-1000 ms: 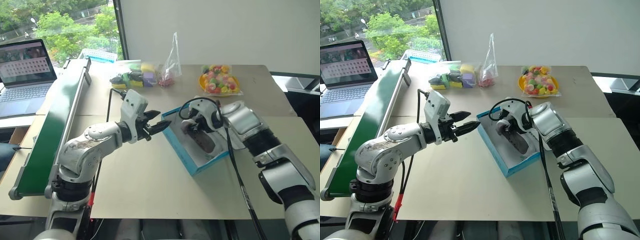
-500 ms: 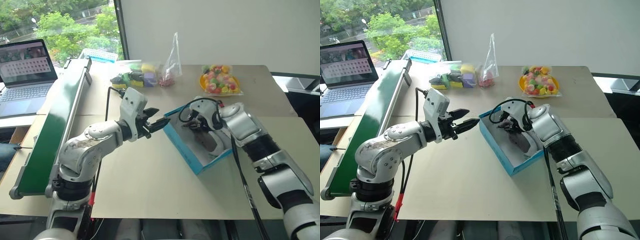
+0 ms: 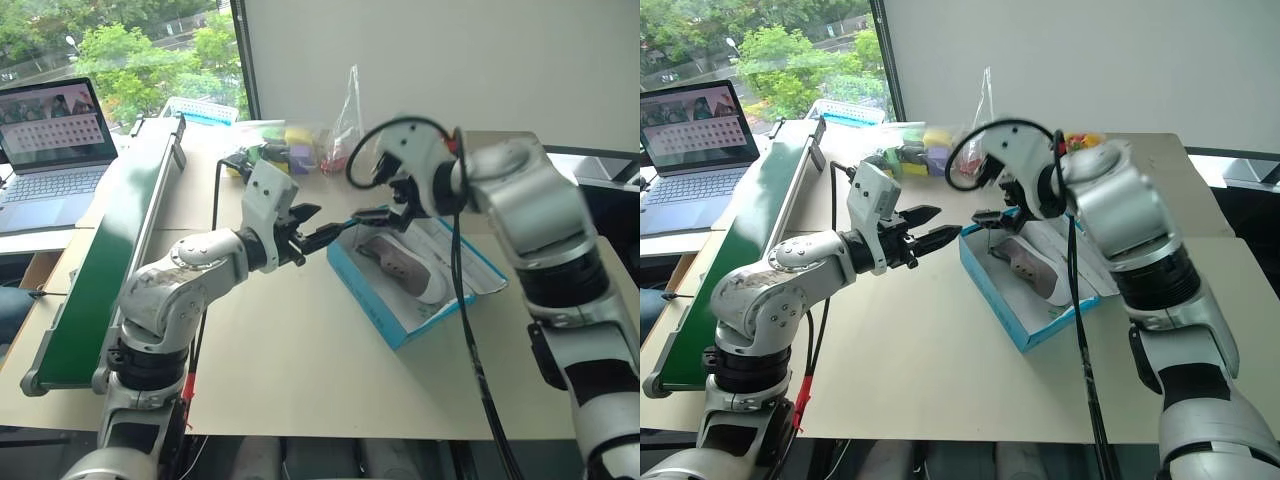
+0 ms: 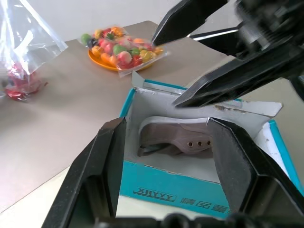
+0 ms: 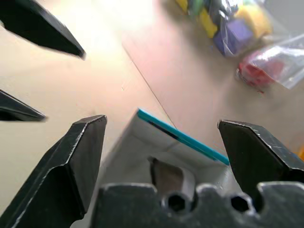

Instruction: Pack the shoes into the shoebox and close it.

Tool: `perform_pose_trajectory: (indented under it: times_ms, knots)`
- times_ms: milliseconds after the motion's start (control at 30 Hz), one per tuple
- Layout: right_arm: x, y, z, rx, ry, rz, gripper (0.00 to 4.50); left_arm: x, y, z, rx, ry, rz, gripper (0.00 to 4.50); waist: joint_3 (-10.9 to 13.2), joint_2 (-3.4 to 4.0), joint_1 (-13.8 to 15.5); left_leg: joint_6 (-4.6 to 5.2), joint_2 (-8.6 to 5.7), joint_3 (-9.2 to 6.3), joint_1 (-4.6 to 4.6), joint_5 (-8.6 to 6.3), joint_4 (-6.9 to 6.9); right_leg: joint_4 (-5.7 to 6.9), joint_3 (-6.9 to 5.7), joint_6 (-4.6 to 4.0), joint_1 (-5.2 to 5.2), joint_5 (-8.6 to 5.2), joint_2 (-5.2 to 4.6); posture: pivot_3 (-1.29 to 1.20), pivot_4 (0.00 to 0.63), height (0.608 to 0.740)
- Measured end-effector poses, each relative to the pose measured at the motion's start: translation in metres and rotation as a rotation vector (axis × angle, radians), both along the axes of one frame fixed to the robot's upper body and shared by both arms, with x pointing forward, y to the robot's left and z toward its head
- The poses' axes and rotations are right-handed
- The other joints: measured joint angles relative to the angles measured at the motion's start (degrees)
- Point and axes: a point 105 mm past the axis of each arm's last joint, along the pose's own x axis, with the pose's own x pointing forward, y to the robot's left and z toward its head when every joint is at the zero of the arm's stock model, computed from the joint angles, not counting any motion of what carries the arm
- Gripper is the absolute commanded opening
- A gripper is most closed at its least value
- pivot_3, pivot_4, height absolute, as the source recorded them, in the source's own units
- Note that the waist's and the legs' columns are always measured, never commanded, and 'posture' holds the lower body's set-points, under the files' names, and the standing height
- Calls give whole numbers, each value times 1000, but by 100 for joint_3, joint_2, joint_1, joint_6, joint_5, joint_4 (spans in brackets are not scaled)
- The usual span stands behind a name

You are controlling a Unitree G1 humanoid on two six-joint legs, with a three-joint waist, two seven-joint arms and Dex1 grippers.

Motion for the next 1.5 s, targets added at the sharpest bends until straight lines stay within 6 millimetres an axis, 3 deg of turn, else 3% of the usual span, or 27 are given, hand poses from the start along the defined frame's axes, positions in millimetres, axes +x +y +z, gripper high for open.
perform_pose_trajectory:
  times_ms: [100, 200, 300, 500, 733, 933, 1067, 1200, 1500]
  knots:
    - [-4, -7, 2, 19, -43, 65, 4397, 6, 23, -4, 5, 10, 98, 2868, -2, -2, -7, 4, 1, 3, 3, -2, 0, -4, 0, 0, 2, 0, 0, 0, 150, 740]
    - [-10, -6, -21, 60, 20, 154, 4500, 9, 57, -22, 32, 54, 242, 3436, -1, -2, -61, 4, 4, 8, 4, -2, -3, 0, 8, 0, -4, 0, 2, 0, 150, 740]
    - [-18, 11, -34, 156, 91, 250, 4500, 8, 94, -39, 25, 118, 406, 4407, 1, -3, -96, 3, 6, 6, 2, -2, 0, 22, 11, 0, -14, 0, 4, 0, 150, 740]
    - [-12, 38, -36, 313, 93, 289, 4500, 4, 144, -19, -2, 39, 659, 4458, -4, -14, -28, 2, 4, 4, 13, -1, 9, 24, 8, 0, 1, 0, 2, 0, 150, 740]
    - [-11, 53, -52, 373, 144, 289, 4500, -20, 196, -11, 4, -27, 966, 4458, -3, -16, -13, 1, 4, 4, 6, -2, 7, 26, 5, 0, -9, 0, -1, 0, 150, 740]
    - [-13, 74, -81, 284, 167, 390, 4500, -40, 213, -26, 12, 7, 1062, 4458, -4, -19, -34, 1, 5, 5, 15, -2, 6, 32, 7, -1, -4, 0, 2, 0, 150, 740]
    - [-14, 83, -90, 263, 149, 442, 4500, -45, 215, -39, 15, 38, 1084, 4458, -6, -24, -22, 0, 6, 4, 13, -2, 6, 28, 6, -1, -4, 0, 1, 0, 150, 740]
    - [-1, 83, -103, 222, 104, 404, 4500, -48, 216, -51, 37, 56, 1090, 4458, -8, -30, -23, -1, 6, 5, 15, -2, 7, 30, 6, -1, -5, 0, 1, 0, 150, 740]
    - [34, 76, -114, 210, -4, 208, 4500, -44, 223, -50, 38, 29, 1107, 4458, -8, -33, -23, -3, 6, 5, 14, -2, 4, 31, 6, -1, -6, 0, 0, 0, 150, 740]
